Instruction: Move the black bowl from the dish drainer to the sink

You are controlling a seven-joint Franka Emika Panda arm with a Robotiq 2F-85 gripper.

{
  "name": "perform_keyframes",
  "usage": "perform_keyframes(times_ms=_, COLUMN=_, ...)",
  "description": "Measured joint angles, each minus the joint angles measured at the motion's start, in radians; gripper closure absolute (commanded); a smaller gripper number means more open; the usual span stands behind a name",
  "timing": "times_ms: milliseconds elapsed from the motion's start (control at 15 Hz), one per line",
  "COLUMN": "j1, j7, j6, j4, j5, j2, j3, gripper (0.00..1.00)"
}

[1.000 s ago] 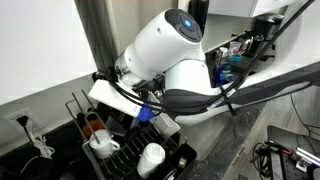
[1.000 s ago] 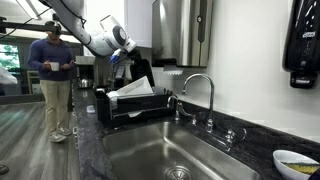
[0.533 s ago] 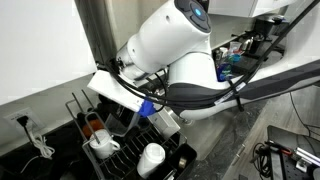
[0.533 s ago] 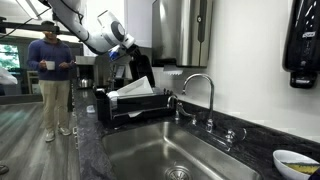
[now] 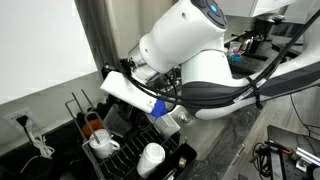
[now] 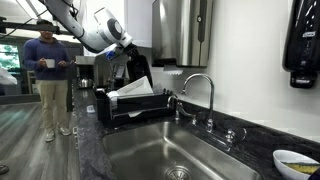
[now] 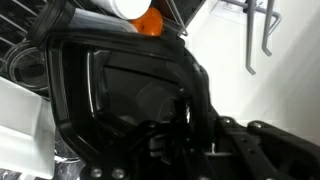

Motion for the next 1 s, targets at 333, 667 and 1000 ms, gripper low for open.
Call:
perform_keyframes(times_ms=333, j1=0.006, j7=-0.008, j6=0.050, j4=-0.074, j5=-0.011, j2=-0.054, j3=0.002, gripper=0.94)
perform_keyframes(times_ms=667, j1=-0.043, j7=-0.150, j6=0.151, j4=-0.187, j5=0.049, j2=-0.122, j3=0.104, gripper=0.94)
perform_keyframes(times_ms=1000, j1=-0.160, j7=-0.372, j6=0.201, j4=-0.275, j5=0.203, j2=-0.177, j3=0.278, gripper=0.94)
